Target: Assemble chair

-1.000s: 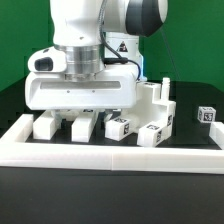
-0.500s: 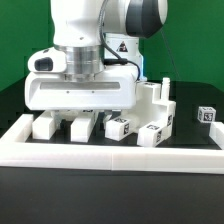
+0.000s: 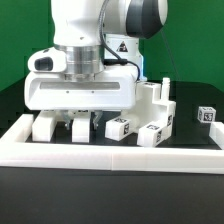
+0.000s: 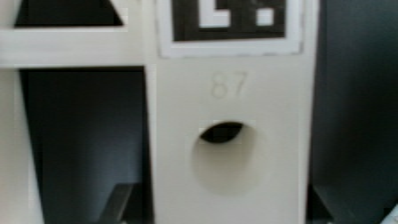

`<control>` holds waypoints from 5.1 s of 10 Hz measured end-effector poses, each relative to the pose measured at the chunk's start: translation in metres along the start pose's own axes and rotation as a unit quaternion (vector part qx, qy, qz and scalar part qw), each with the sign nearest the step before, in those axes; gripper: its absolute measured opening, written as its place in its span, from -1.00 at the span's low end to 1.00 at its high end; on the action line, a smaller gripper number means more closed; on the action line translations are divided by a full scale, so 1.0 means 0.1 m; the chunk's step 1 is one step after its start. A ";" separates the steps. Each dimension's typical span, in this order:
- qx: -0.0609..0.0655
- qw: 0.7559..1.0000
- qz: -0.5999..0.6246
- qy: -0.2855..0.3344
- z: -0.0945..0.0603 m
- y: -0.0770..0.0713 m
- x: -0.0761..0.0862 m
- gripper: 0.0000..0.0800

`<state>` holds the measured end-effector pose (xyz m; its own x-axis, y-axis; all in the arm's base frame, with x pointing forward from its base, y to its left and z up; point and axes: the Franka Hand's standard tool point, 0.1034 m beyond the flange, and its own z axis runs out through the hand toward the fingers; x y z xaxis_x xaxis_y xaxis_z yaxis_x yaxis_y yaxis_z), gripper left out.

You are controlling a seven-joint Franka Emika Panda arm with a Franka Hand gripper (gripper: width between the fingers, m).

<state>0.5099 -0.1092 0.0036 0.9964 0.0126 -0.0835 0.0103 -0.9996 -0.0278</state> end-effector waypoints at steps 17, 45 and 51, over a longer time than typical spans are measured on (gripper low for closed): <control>0.049 0.998 0.045 0.001 -1.11 -0.35 0.05 -0.28; 0.045 0.955 0.293 -0.009 -1.17 -1.35 0.22 -0.28; 0.042 0.958 0.285 -0.011 -1.12 -1.44 0.17 -0.28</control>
Offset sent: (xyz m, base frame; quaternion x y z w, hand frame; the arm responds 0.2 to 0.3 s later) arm -0.0010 -0.0024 0.0173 0.0144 -0.0193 0.0042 0.9997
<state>0.5350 0.0322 0.1175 0.8366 -0.5324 -0.1289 -0.5419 -0.8389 -0.0517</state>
